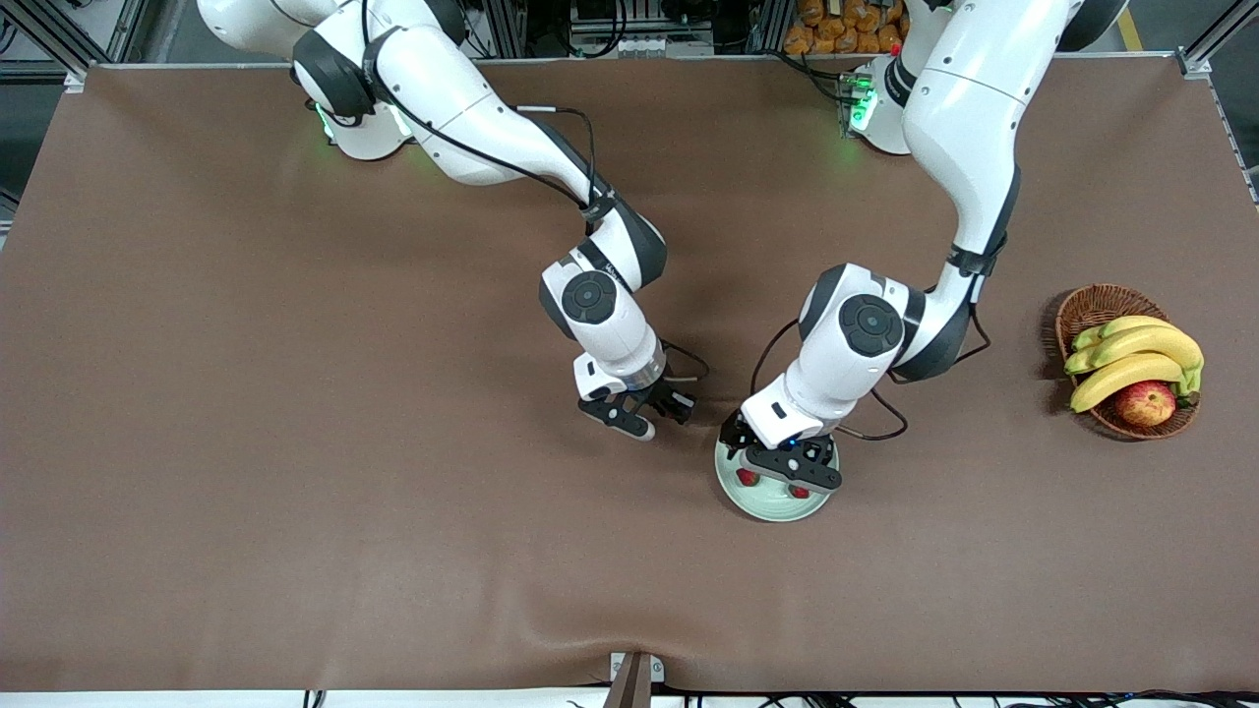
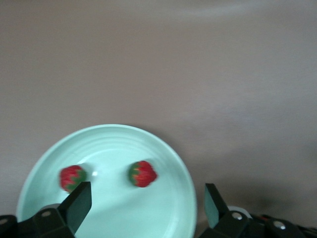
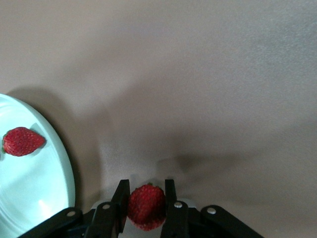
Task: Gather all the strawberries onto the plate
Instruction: 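Place the strawberry on the plate with the left gripper while the right gripper carries, then set the third strawberry beside the plate with the right gripper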
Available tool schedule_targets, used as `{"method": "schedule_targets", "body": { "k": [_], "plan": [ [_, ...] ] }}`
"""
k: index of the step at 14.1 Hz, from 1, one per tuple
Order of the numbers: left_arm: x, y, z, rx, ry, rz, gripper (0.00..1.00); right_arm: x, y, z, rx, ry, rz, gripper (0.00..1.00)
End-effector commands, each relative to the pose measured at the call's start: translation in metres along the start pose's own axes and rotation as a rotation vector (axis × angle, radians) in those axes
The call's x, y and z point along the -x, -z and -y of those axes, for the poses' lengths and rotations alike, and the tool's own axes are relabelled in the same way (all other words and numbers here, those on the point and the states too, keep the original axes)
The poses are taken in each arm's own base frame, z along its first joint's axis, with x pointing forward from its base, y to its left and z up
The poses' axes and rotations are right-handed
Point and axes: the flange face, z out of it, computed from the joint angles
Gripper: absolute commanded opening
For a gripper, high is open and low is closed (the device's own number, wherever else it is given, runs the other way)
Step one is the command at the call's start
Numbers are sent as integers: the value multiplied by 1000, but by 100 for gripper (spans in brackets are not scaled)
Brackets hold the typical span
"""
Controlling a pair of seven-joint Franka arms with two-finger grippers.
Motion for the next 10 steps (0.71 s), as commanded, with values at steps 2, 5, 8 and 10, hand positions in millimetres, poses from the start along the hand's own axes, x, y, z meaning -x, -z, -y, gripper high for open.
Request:
{"method": "schedule_targets", "body": {
  "k": [2,5,8,10],
  "plan": [
    [-1,6,-15,49,52,-9,100,-17,19,8,-11,35,-44,100],
    [-5,7,-19,56,50,-18,100,-70,70,-4,60,98,-27,100],
    [-4,7,-24,60,56,-16,100,-127,121,-23,120,160,14,100],
    [1,5,-42,67,74,-10,100,-162,153,-41,159,179,44,100]
  ]
}}
